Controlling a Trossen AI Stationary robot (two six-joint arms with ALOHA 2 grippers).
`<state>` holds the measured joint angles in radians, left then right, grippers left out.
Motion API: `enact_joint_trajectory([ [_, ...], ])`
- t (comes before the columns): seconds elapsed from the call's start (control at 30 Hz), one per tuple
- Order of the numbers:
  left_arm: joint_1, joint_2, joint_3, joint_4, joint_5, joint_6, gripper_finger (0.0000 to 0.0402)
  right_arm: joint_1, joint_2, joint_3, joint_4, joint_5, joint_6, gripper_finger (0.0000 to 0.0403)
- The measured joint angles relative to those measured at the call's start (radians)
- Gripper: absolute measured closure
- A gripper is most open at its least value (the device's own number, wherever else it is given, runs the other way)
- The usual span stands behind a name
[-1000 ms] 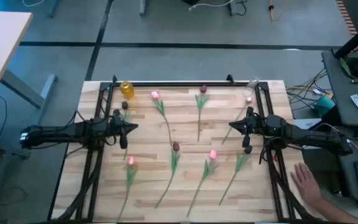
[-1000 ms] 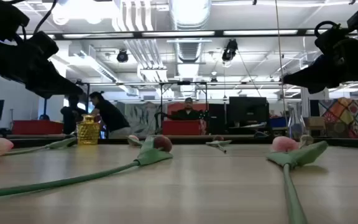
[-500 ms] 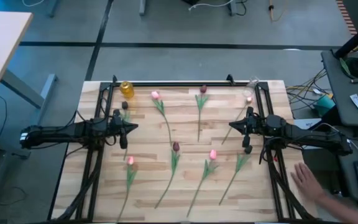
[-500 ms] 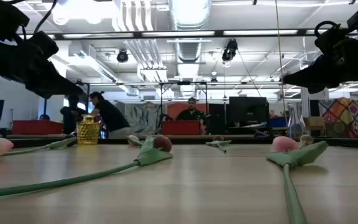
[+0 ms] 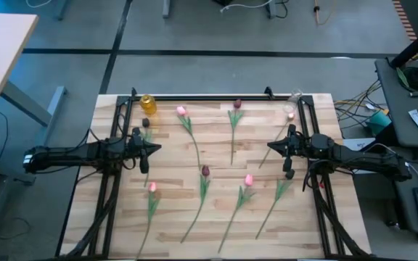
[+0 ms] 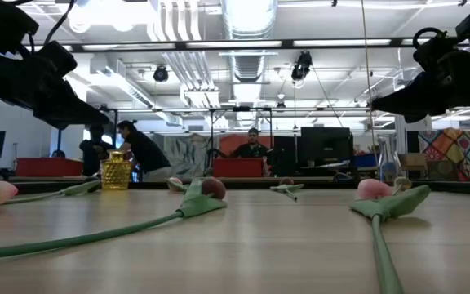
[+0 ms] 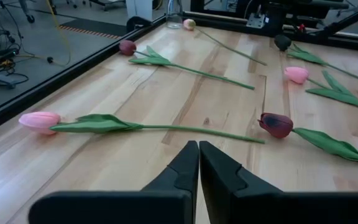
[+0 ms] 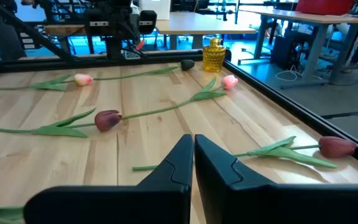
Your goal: Sort flowers into vase by color
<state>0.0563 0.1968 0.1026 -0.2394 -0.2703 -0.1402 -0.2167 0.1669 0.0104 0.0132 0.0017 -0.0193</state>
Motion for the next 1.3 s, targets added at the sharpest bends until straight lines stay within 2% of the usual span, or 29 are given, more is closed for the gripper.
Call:
enact_joint_trajectory([
  [1.13,0.000,0.000,0.000,0.000,0.000,0.000,0.0402,0.000,0.000,0.000,0.023,0.000,-0.003,0.0394],
  [1.3,0.000,0.000,0.000,0.000,0.000,0.000,0.0402,0.000,0.000,0.000,0.036,0.000,0.128,0.0394],
])
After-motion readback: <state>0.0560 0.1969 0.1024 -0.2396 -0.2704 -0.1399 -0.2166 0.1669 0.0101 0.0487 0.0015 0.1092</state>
